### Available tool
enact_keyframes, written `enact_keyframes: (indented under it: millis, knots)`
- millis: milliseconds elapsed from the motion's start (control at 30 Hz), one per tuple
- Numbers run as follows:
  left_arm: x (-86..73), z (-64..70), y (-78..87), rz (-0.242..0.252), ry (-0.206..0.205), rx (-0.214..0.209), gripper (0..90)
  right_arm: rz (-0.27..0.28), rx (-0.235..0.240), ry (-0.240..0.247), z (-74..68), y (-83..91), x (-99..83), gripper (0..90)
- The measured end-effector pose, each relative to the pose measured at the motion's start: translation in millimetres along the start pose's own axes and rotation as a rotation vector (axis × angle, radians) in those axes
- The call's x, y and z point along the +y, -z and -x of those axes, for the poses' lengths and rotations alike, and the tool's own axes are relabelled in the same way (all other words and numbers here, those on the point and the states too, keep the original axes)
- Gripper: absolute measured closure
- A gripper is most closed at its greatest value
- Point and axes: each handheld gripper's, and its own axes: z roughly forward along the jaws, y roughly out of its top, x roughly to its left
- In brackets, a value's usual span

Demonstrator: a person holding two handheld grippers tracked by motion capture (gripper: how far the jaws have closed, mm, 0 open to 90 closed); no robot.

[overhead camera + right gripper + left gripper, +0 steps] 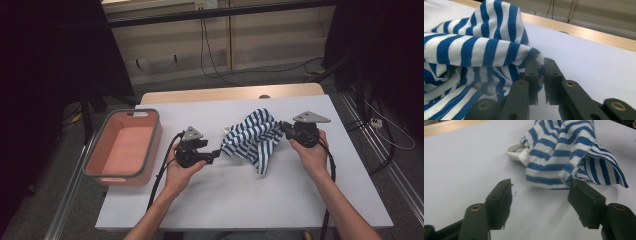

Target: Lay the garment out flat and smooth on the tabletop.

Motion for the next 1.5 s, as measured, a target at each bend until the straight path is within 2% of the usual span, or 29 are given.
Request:
enact_keyframes:
  millis: [100, 200, 333, 467, 567, 767, 867, 933, 1100, 1233, 1333, 1367, 1433, 1500]
  knots:
    - [-0.5, -2.2, -0.4, -0.014, 0.012, 0.009, 26.9, -0.016, 0.004, -0.008, 1.2, -2.4, -1.8, 76.0]
    - [-1.7, -4.2, -1.4, -0.027, 0.009, 0.016, 22.3, -0.032, 0.013, -0.012, -1.6, -2.2, -1.5, 64.3]
    - [-2.4, -6.9, 0.5, -0.032, 0.002, 0.044, 17.4, -0.019, 0.028, 0.001, -10.8, 4.2, 5.3, 45.6]
    - [-3.3, -9.7, 2.9, -0.023, 0.01, 0.057, 15.7, -0.013, 0.05, 0.034, -24.0, 10.1, 11.7, 40.4]
    - [-3.9, -12.0, 5.0, -0.013, 0.019, 0.071, 14.7, 0.006, 0.057, 0.066, -34.2, 17.9, 18.8, 40.1]
    - [-5.3, -17.0, 6.7, -0.012, 0.034, 0.077, 14.1, 0.028, 0.087, 0.08, -40.2, 29.0, 24.4, 39.9]
    - [-6.3, -16.9, 5.1, -0.01, 0.039, 0.077, 13.9, 0.024, 0.144, 0.107, -50.3, 27.2, 25.0, 39.0]
    - [-6.8, -17.4, 3.6, -0.013, 0.045, 0.066, 13.8, 0.004, 0.187, 0.138, -63.0, 20.9, 23.6, 38.4]
    - [-7.6, -17.9, 1.1, -0.023, 0.044, 0.07, 13.8, -0.041, 0.256, 0.195, -90.7, 2.4, 18.8, 36.3]
    - [-9.3, -17.5, 0.3, -0.029, 0.049, 0.081, 13.8, -0.064, 0.283, 0.243, -113.5, -18.1, 18.1, 32.6]
    - [-10.6, -18.2, -0.4, -0.037, 0.046, 0.084, 13.8, -0.087, 0.28, 0.269, -126.5, -34.7, 16.8, 30.9]
    - [-10.8, -18.7, -0.4, -0.038, 0.047, 0.085, 13.8, -0.091, 0.275, 0.274, -128.8, -38.7, 15.8, 31.6]
    - [-10.9, -19.0, -0.4, -0.038, 0.046, 0.089, 13.8, -0.117, 0.264, 0.3, -132.1, -47.5, 11.6, 41.1]
    - [-10.8, -19.4, -0.3, -0.035, 0.046, 0.089, 13.8, -0.137, 0.271, 0.29, -130.7, -52.2, 6.8, 55.0]
